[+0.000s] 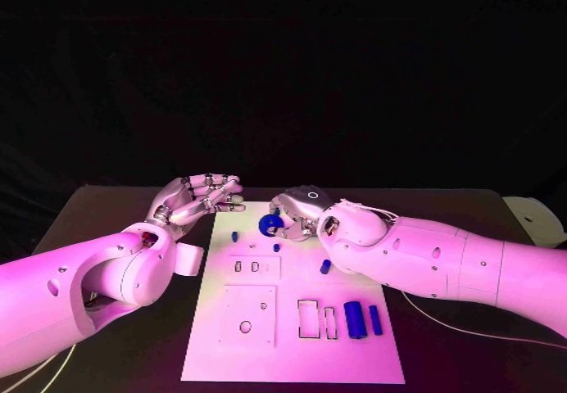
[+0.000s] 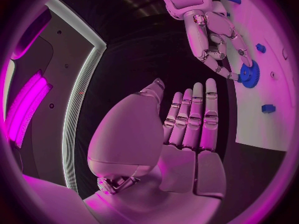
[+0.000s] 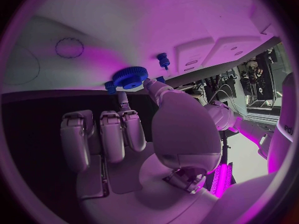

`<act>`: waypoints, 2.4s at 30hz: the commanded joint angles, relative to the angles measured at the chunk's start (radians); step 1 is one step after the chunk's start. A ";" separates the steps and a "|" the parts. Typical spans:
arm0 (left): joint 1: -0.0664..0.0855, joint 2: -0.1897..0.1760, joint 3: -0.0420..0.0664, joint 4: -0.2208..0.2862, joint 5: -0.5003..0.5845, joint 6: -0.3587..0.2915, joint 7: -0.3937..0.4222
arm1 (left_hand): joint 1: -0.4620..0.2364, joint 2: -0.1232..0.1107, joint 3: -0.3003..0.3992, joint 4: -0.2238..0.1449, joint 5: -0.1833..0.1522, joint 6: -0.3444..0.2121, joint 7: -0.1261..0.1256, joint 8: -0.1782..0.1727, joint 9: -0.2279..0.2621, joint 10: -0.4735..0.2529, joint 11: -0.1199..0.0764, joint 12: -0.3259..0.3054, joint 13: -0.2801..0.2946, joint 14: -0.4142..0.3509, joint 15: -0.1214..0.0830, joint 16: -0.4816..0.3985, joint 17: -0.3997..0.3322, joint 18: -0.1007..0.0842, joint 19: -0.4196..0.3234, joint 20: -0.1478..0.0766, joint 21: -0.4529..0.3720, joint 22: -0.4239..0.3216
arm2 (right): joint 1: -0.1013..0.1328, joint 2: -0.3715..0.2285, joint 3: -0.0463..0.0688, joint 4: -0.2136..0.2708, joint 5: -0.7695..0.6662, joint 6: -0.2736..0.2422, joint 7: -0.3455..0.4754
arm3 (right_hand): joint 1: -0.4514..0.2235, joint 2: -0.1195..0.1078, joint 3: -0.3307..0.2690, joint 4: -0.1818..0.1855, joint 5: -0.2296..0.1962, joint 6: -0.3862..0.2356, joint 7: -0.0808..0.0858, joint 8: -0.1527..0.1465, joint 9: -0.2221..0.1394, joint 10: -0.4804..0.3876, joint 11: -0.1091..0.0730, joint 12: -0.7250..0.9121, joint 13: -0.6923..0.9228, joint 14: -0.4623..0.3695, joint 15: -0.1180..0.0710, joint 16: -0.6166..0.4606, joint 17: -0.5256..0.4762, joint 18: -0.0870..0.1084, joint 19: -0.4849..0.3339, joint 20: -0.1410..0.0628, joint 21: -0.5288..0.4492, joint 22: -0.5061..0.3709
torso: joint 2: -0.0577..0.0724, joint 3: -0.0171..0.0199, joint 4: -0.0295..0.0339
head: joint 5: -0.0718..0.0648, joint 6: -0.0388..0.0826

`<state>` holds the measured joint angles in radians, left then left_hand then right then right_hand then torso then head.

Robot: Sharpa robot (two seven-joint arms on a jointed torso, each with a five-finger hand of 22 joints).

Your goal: Assemble the parts on the task board

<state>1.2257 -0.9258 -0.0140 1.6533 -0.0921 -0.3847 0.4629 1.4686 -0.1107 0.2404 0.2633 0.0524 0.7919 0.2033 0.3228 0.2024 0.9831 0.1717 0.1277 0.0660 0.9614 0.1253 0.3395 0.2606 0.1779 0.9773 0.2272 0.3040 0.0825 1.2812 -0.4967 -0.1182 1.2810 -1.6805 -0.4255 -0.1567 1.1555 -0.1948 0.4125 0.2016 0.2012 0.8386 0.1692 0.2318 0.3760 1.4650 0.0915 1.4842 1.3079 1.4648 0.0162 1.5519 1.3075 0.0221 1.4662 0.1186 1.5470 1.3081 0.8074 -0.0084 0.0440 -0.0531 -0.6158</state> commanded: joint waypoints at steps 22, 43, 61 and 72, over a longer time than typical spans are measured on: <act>0.000 -0.009 0.000 -0.018 0.002 0.027 0.004 | -0.003 -0.006 0.005 0.002 -0.001 -0.003 0.022 -0.004 -0.001 0.005 0.005 -0.005 0.000 0.005 0.004 -0.005 0.002 0.006 0.009 0.001 -0.005 -0.002 | 0.050 -0.445 0.016 0.180 0.467 0.086 0.319 | 0.119 -0.010 0.035 -0.080 -0.032 0.040 -0.001 -0.021 0.007 0.006 -0.007 -0.018 0.148 0.089 -0.005 -0.002 0.184 -0.004 0.059 -0.001 -0.031 0.200 | -0.013 0.0115 -0.0356 | -0.022 0.022; -0.002 -0.001 0.000 -0.032 0.002 0.034 0.005 | -0.003 -0.006 0.006 0.002 -0.001 -0.003 0.022 -0.004 -0.001 0.006 0.005 -0.006 0.000 0.005 0.004 -0.005 0.003 0.006 0.010 0.001 -0.005 -0.002 | -0.005 -0.458 0.011 0.091 0.516 0.107 0.332 | 0.139 -0.022 0.031 -0.097 -0.009 0.014 0.006 -0.042 0.003 -0.001 -0.002 -0.025 0.141 0.089 -0.001 -0.001 0.188 -0.002 0.053 0.001 -0.038 0.193 | -0.011 0.0162 -0.0330 | -0.021 0.003; -0.002 0.000 0.000 -0.035 0.002 0.034 0.004 | -0.001 -0.007 0.007 0.001 -0.001 -0.003 0.022 -0.005 -0.001 0.007 0.005 -0.007 0.000 0.005 0.004 -0.007 0.004 0.006 0.010 0.001 -0.006 -0.003 | -0.027 -0.399 0.011 0.048 0.485 0.096 0.316 | 0.146 -0.013 0.038 -0.101 -0.002 0.017 0.007 -0.043 0.004 0.003 -0.001 -0.020 0.146 0.090 0.000 0.000 0.191 -0.002 0.054 0.003 -0.037 0.194 | -0.013 0.0155 -0.0357 | -0.014 -0.006; -0.002 0.001 0.000 -0.036 0.002 0.034 0.003 | 0.000 -0.006 0.008 0.001 -0.001 -0.003 0.022 -0.005 0.000 0.008 0.005 -0.009 0.000 0.006 0.004 -0.008 0.004 0.007 0.011 0.001 -0.008 -0.004 | -0.029 -0.383 0.011 0.038 0.470 0.095 0.307 | 0.153 0.003 0.054 -0.110 -0.003 0.074 -0.004 -0.018 0.016 0.009 -0.010 -0.014 0.152 0.091 -0.006 0.001 0.195 -0.003 0.058 0.000 -0.034 0.199 | -0.013 0.0154 -0.0340 | -0.017 -0.008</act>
<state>1.2234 -0.9273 -0.0146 1.6162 -0.0920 -0.3676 0.4609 1.4686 -0.1107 0.2403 0.2634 0.0524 0.7919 0.2034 0.3230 0.2024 0.9867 0.1753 0.1238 0.0659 0.9614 0.1253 0.3357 0.2638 0.1780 0.9809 0.2307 0.3002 0.0789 1.2535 -0.8811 -0.1074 1.3199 -1.1898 -0.3371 0.1579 1.3060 -0.1977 0.4621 0.0934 0.1937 0.9078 0.1643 0.2107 0.3912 1.4673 0.0890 1.4667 1.3073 1.4648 0.0161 1.5519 1.3077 0.0222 1.4662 0.1185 1.5111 1.3081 0.7942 0.0066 0.0097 -0.0701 -0.6233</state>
